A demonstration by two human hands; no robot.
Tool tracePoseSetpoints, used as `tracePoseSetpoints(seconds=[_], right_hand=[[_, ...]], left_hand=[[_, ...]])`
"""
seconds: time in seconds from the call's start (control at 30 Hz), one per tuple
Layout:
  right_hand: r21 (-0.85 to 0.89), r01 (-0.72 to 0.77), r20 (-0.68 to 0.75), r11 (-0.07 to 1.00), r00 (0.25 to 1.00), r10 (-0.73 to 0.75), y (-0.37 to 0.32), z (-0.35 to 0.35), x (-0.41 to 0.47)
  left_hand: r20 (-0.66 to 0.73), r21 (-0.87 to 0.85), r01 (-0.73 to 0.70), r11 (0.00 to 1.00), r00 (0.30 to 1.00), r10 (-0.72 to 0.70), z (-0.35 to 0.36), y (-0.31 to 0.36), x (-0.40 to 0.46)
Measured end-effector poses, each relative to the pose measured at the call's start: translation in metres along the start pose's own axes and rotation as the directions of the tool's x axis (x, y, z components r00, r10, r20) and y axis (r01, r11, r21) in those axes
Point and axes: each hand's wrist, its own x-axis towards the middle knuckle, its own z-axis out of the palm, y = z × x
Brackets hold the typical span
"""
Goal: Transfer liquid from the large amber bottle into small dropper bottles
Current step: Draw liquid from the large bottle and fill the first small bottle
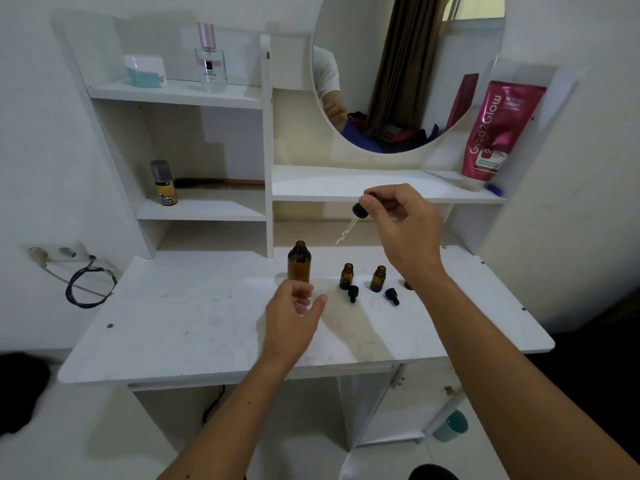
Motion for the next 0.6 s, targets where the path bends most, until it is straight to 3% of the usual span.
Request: tracePoseSetpoints(seconds=[0.17,0.6], right_hand=[[0.008,-0.042,-0.011,0.999,0.999,0.042,0.019,-0.014,-0.01],[0.038,-0.135,-0.004,0.99,0.991,0.135,0.051,-0.008,-0.023]], left_hand=[[0.112,0.001,-0.011,1.0,0.994,0.011,0.023,0.006,0.003],[0.129,0.021,-0.048,0.999,0.991,0.045,0.064,0.01,0.035]])
